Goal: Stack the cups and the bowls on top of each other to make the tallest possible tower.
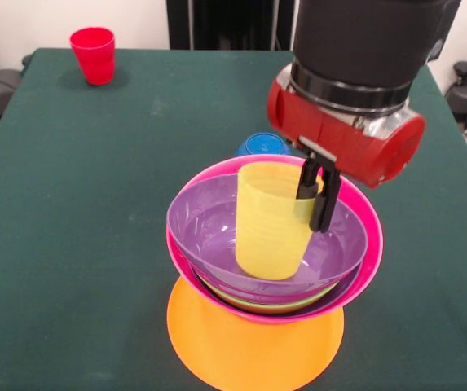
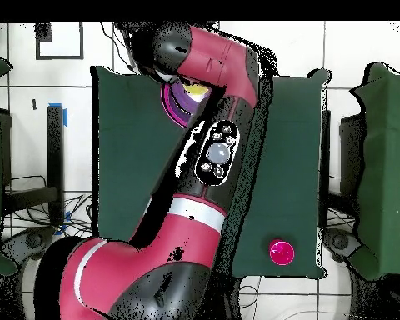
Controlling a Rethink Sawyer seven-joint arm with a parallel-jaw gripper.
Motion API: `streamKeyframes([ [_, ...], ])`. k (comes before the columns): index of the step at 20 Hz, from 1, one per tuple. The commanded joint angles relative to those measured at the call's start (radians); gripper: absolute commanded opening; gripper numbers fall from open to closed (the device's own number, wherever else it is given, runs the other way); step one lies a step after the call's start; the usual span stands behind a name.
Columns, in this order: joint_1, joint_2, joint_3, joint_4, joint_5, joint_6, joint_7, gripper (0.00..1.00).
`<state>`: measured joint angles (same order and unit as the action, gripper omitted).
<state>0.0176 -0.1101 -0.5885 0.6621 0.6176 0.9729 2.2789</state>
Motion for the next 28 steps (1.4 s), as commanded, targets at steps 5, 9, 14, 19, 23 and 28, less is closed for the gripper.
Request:
streamKeyframes([
  [5, -0.017, 0.017, 0.137, 0.018, -0.012, -0.059, 0.084, 0.0],
  [9, -0.014, 0.016, 0.13, 0.016, -0.013, -0.046, 0.092, 0.0],
  [14, -0.009, 0.011, 0.12, 0.015, -0.014, -0.021, 0.105, 0.0],
  [19, -0.011, 0.028, 0.108, -0.004, -0.018, 0.01, 0.111, 0.0],
  [23, -0.014, 0.043, 0.105, -0.012, -0.021, 0.027, 0.111, 0.0],
  [28, -0.02, 0.066, 0.102, -0.031, -0.02, 0.047, 0.116, 0.0],
])
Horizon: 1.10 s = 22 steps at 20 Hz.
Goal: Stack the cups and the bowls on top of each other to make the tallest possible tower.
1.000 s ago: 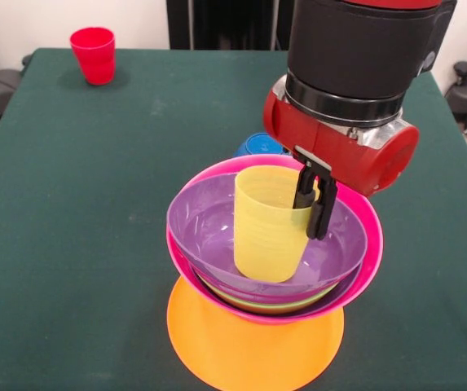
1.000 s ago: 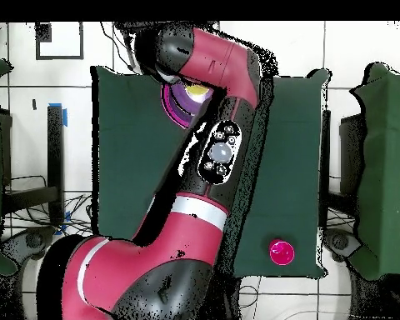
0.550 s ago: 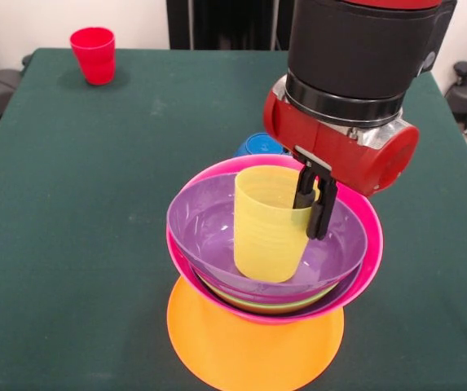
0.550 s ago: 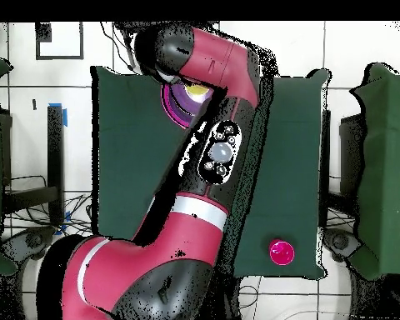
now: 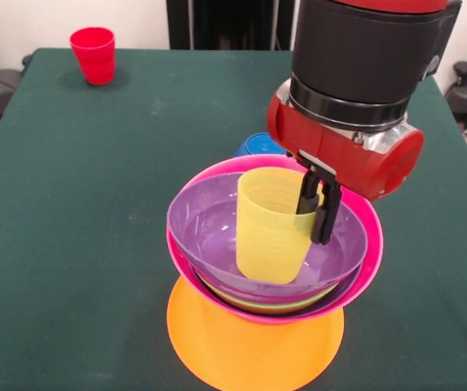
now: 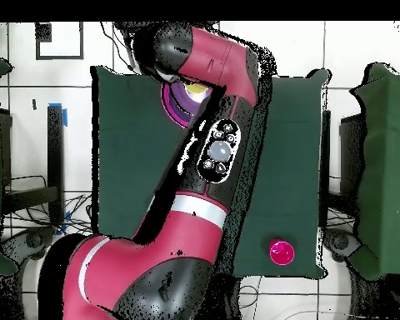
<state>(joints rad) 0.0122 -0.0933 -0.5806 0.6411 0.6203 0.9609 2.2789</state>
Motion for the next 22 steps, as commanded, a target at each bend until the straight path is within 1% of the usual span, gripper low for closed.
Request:
streamKeyframes([
  [1, -0.014, 0.051, 0.095, -0.01, -0.022, 0.06, 0.118, 0.0],
  [13, -0.012, 0.093, 0.099, -0.032, -0.013, 0.072, 0.143, 0.0],
  [22, -0.02, 0.122, 0.069, -0.072, -0.016, 0.128, 0.162, 0.0],
])
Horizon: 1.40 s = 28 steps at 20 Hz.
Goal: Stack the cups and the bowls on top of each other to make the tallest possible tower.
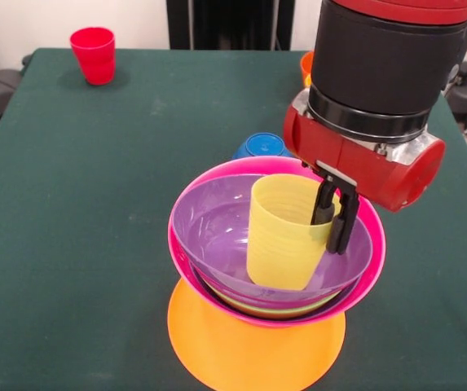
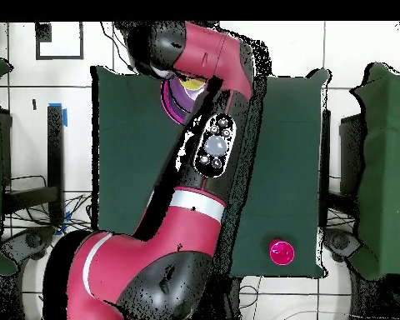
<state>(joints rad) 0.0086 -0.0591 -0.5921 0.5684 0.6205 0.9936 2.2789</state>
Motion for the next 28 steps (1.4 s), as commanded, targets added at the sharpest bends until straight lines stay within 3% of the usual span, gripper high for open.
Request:
streamKeyframes([
  [1, -0.017, 0.091, 0.074, -0.005, -0.015, 0.11, 0.166, 0.0],
  [28, -0.038, 0.146, 0.013, -0.094, 0.038, 0.271, 0.231, 0.0],
])
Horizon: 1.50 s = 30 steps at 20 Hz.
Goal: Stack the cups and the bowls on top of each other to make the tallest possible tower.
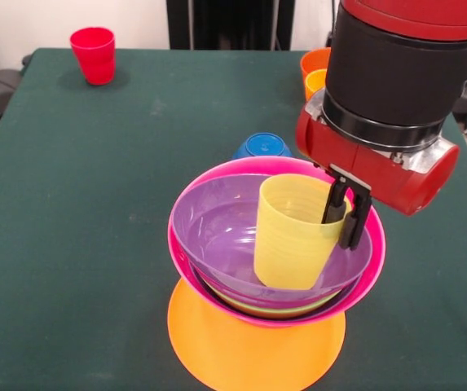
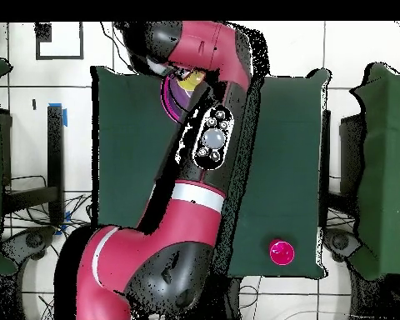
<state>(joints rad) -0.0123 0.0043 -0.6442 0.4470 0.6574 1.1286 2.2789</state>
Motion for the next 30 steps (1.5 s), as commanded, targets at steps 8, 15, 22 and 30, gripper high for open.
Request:
streamKeyframes([
  [8, -0.024, 0.09, 0.065, 0.01, -0.004, 0.092, 0.107, 0.0],
  [15, -0.021, 0.081, 0.064, 0.018, -0.008, 0.096, 0.101, 1.0],
  [22, -0.02, 0.081, 0.06, 0.022, 0.006, 0.105, 0.137, 1.0],
  [30, -0.019, 0.06, 0.043, 0.02, 0.002, 0.126, 0.143, 1.0],
])
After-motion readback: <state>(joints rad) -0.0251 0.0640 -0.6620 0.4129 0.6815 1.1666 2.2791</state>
